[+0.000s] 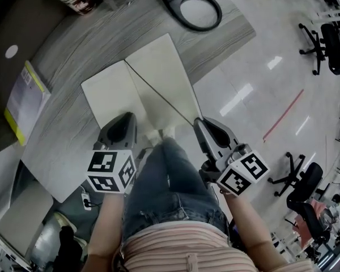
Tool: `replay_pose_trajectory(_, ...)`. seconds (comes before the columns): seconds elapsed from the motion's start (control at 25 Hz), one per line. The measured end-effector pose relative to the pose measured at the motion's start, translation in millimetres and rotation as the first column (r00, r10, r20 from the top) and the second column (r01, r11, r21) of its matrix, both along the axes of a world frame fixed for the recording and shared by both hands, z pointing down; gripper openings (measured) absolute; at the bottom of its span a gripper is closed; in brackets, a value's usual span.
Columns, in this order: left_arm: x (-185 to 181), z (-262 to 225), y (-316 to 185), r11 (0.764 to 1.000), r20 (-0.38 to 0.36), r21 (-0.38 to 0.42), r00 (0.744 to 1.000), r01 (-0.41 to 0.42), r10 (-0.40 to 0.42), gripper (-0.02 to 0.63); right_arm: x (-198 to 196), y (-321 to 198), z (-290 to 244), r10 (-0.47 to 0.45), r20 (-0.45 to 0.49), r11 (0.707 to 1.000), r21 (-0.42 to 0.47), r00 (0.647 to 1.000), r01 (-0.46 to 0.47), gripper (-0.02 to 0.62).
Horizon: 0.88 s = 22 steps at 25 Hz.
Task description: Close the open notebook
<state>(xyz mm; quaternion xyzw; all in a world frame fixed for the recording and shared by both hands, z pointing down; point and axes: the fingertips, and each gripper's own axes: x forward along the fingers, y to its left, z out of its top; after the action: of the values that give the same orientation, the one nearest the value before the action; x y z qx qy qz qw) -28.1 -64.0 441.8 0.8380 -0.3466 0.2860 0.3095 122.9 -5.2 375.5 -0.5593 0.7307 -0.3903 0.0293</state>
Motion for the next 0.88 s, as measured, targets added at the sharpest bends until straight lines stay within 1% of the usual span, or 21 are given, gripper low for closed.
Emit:
replay_pose_trajectory(0.4, -14, 2, 9, 0.999, 0.005, -0.004, 0.999, 0.043, -0.043, 0.014, -19, -1, -20, -0.065, -0.06, 0.996, 0.051, 0.996, 0.068, 0.02)
replay_pose_trajectory(0.56, -22, 2, 13, 0.998, 0.001, -0.007, 0.998, 0.065, -0.065, 0.014, -27, 0, -26, -0.081, -0.069, 0.994, 0.066, 0.994, 0.086, 0.02)
replay_pose_trajectory(0.88, -41, 7, 17, 0.993, 0.029, -0.023, 0.993, 0.112, -0.112, 0.014, -39, 0, -36, -0.12, -0.09, 0.988, 0.086, 0.989, 0.128, 0.02)
